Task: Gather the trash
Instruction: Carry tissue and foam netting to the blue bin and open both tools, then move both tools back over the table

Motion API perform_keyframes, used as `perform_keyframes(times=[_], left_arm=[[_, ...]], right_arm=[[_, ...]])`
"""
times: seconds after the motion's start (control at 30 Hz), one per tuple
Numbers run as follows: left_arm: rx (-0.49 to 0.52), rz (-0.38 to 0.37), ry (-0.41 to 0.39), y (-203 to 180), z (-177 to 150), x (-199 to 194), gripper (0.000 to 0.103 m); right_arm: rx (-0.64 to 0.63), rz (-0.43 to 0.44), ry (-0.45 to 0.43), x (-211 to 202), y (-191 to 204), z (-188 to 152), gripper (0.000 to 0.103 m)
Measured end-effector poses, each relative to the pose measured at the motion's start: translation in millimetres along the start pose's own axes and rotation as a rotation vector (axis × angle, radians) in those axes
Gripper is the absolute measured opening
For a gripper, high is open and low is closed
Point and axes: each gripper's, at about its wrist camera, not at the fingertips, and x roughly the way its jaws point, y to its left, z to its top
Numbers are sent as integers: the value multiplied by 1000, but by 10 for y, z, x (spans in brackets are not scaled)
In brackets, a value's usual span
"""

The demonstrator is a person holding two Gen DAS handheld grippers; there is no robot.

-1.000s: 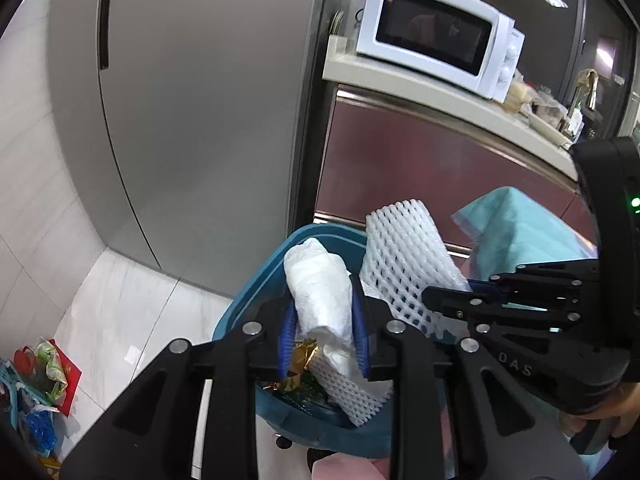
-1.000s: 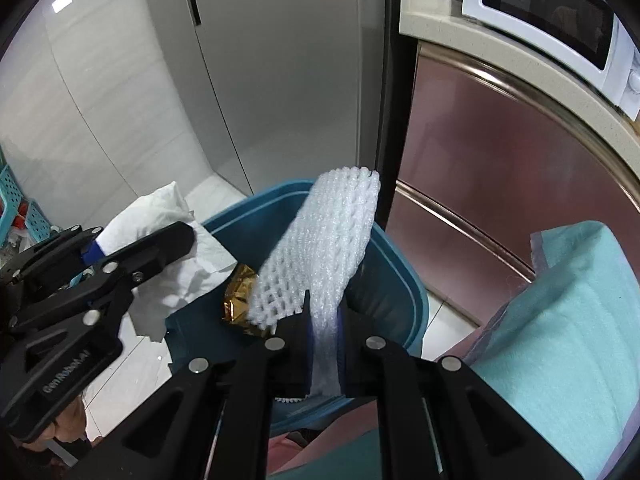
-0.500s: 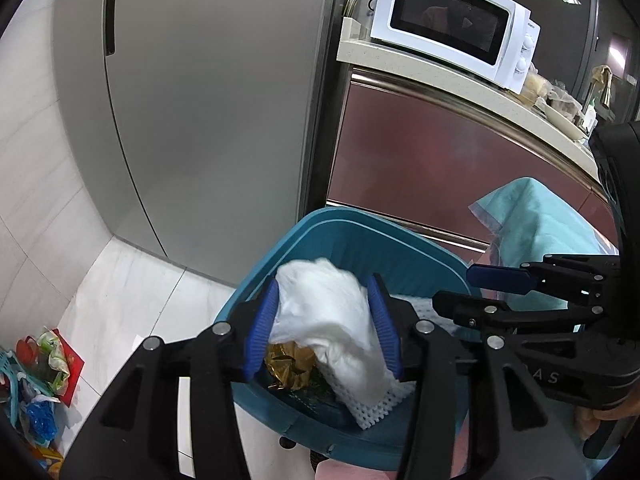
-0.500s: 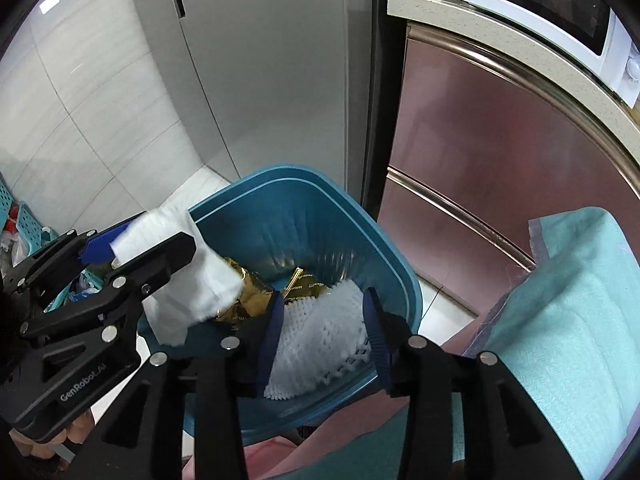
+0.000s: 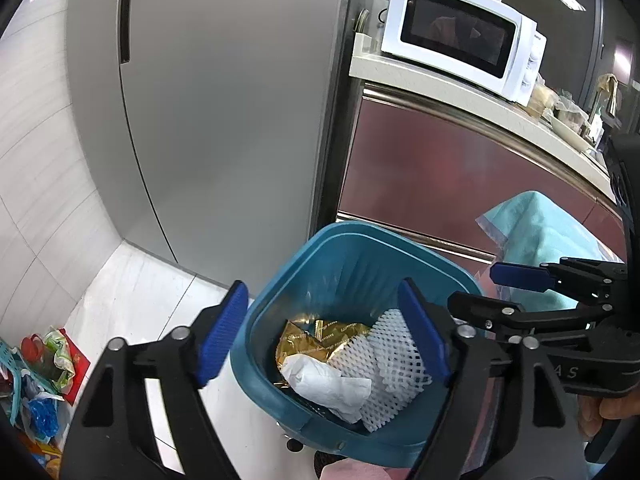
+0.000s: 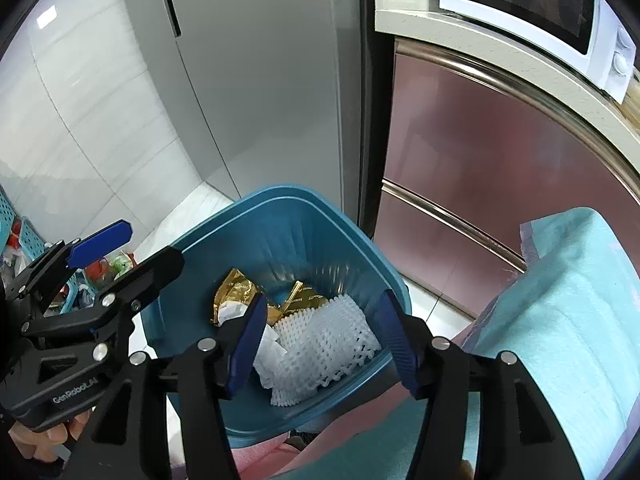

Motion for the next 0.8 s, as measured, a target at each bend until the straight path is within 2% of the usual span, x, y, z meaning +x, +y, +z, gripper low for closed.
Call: perform_keyframes(times=[0.4,0.63,0.73,0.8], left_arm=[[-3,21,-70,47,60,-358,97],[-23,34,-149,180,82,-822,97],[-34,42,-184,245,89,-1038,97],[-36,38,-200,267,98,-1168,97]], right_arm=[[24,-1,-61,-259,-21,-19,71],[27,-13,-124,-492,28,-34,91],[26,-15,-147,-589,72,-22,96],[15,-25,-168,-681,116,-22,96]])
